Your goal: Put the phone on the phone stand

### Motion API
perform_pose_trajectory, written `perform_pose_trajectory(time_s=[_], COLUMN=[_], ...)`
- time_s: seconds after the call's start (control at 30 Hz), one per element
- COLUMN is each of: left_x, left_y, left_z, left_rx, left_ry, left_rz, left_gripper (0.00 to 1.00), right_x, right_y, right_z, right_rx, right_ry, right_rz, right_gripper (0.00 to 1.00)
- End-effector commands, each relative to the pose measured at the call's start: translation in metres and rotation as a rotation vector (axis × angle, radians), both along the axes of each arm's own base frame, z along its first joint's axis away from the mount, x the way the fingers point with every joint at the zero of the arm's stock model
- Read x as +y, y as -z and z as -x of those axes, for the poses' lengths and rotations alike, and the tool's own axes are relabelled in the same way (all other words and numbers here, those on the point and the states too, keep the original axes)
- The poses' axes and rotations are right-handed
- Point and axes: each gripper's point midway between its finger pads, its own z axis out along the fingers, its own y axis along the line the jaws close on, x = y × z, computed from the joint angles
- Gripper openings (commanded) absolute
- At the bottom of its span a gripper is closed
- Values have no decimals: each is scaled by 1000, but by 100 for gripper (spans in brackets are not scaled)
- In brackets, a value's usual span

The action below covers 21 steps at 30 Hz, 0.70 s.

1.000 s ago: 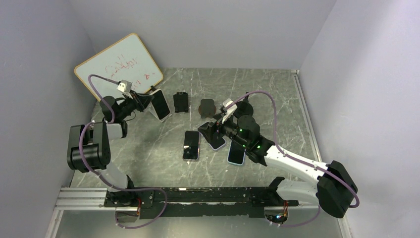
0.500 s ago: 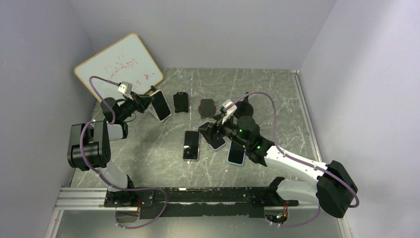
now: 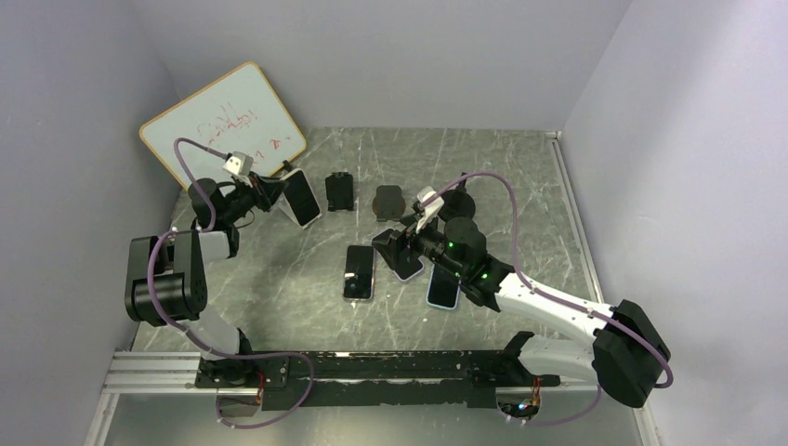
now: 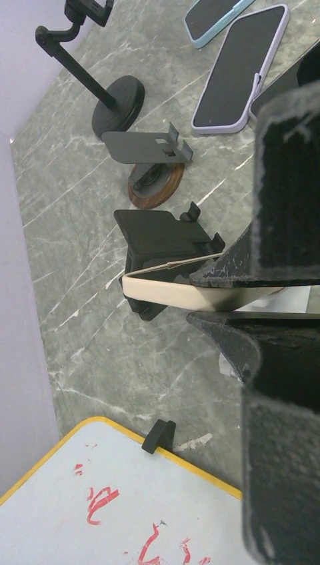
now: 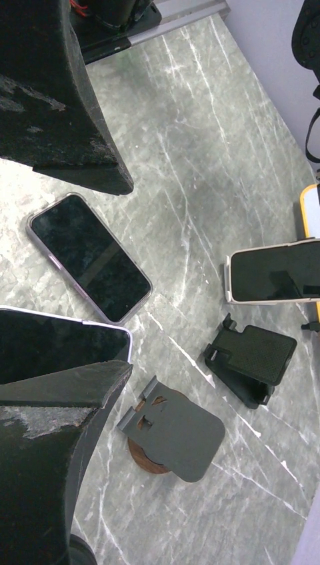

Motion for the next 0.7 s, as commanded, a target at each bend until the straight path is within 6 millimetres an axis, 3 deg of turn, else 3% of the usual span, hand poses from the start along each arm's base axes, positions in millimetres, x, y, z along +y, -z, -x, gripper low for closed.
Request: perform_pose_trajectory(time_s=[0.0,0.13,0.33,0.47,0.67], left_x=[7,6,6,6,13], left_y=[27,40,39,21,-10], left_z=[-2,-4,-4,-6,-9], left_rx=[39,89,113,77,29], left_ry=[-22,-30,-50,-58,-125], left_rz=[-81,-104,-113,-111,-117], left_gripper=[5,10,38,47,51], right_x=[-4,-5,-7,-10,-19], right_y=[4,5,12,28,65], right_z=[-3,-4,-10,-21,-37], right_rx=[-10,-9,10,59,169], right_ry=[18,23,59,115,209], right_rz=[6,7,22,85,219], right_gripper=[100,100,100,100,100])
